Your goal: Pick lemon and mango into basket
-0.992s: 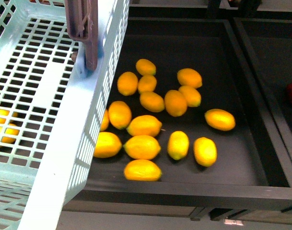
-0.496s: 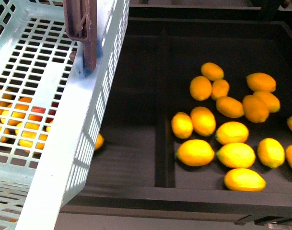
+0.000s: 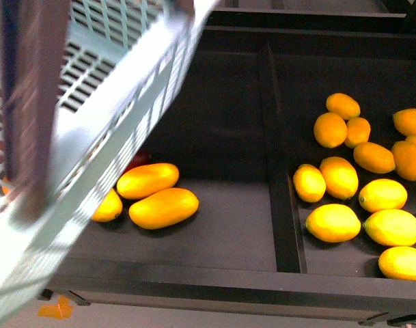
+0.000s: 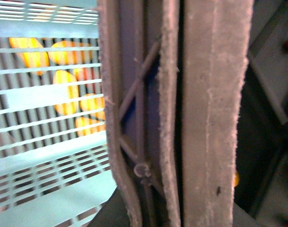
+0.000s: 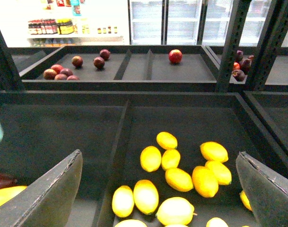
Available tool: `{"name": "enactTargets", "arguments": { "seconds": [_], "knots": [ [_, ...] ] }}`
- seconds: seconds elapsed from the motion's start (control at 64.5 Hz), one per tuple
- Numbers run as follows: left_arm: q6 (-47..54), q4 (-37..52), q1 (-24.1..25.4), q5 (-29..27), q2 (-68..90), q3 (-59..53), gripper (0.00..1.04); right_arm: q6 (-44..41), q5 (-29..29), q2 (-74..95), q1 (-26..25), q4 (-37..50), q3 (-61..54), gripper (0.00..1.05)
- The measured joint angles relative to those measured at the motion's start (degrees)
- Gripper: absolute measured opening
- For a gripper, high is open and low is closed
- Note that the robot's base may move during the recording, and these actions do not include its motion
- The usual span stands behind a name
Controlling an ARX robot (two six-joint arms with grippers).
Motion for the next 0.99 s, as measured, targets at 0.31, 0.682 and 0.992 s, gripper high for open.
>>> {"name": "enactTargets", "arguments": {
  "seconds": [0.31, 0.682, 0.992],
  "knots": [
    [21.3, 7.8, -3.0, 7.9, 22.3, 17.2, 0.16, 0.0, 0.2, 0.0, 0.0, 0.0, 0.0, 0.96],
    [26.6, 5.5, -9.7, 22.9, 39.3, 33.4, 0.16, 0.0, 0.2, 0.0, 0.0, 0.0, 0.0, 0.96],
    [26.4, 7.9, -11.5, 25.2, 39.1, 33.3, 0.16, 0.9, -0.1, 0.5, -0.1, -0.8, 0.2, 0.96]
  ]
}}
